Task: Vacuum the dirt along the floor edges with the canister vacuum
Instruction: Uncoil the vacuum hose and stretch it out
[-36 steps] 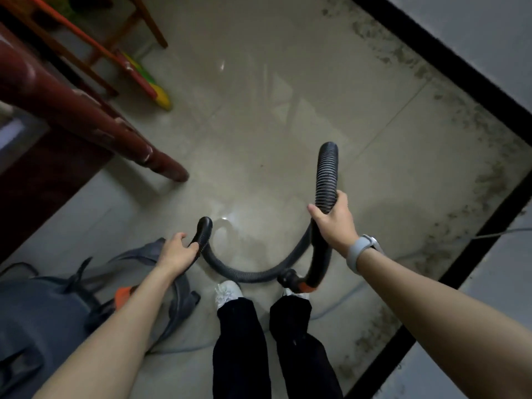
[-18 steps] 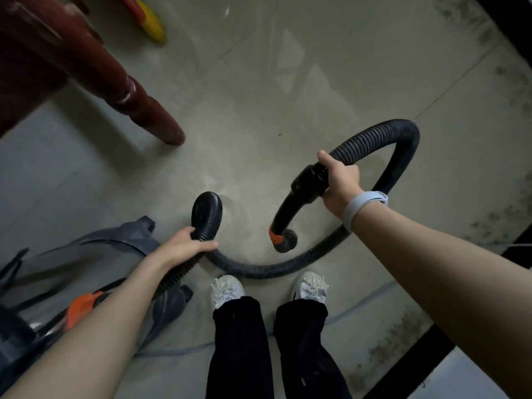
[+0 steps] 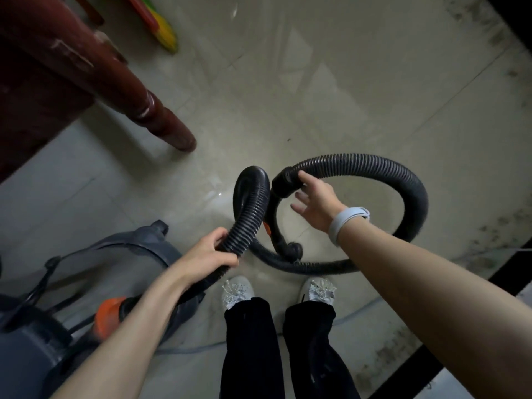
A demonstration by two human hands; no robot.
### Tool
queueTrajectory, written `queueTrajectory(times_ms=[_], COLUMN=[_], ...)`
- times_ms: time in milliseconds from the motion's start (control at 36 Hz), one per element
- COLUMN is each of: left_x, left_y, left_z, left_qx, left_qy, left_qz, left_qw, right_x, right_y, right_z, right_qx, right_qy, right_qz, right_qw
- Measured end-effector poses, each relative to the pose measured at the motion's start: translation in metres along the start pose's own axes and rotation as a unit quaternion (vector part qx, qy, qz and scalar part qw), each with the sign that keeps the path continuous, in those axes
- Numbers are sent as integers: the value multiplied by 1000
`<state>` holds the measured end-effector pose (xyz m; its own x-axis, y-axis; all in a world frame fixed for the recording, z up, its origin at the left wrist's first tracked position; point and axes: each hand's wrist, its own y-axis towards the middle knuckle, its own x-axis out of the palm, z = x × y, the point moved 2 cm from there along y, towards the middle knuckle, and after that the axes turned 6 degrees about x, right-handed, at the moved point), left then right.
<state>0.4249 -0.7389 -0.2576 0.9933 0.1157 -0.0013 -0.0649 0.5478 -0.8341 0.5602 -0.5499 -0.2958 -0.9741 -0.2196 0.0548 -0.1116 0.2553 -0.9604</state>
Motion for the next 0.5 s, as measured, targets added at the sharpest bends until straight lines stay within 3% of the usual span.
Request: queueTrajectory(times_ms=[139, 333, 417, 500], left_x=[5, 1, -7, -14], left_y=[-16, -25, -27, -20], left_z=[-3, 2, 12, 42], left_qx=[44, 54, 13, 14], left_qy=[32, 67, -27, -80], left_qz=[-54, -94, -111, -69], left_qw=[997, 992, 993, 994], right_x=[25, 39, 26, 16], right_y=[-19, -44, -61, -83], right_z=[3, -14, -15, -22], right_qx=[69, 52, 48, 15], right_qy=[-74, -3, 16, -22], right_qz=[-76, -62, -86, -96], right_qw=[992, 997, 995, 995])
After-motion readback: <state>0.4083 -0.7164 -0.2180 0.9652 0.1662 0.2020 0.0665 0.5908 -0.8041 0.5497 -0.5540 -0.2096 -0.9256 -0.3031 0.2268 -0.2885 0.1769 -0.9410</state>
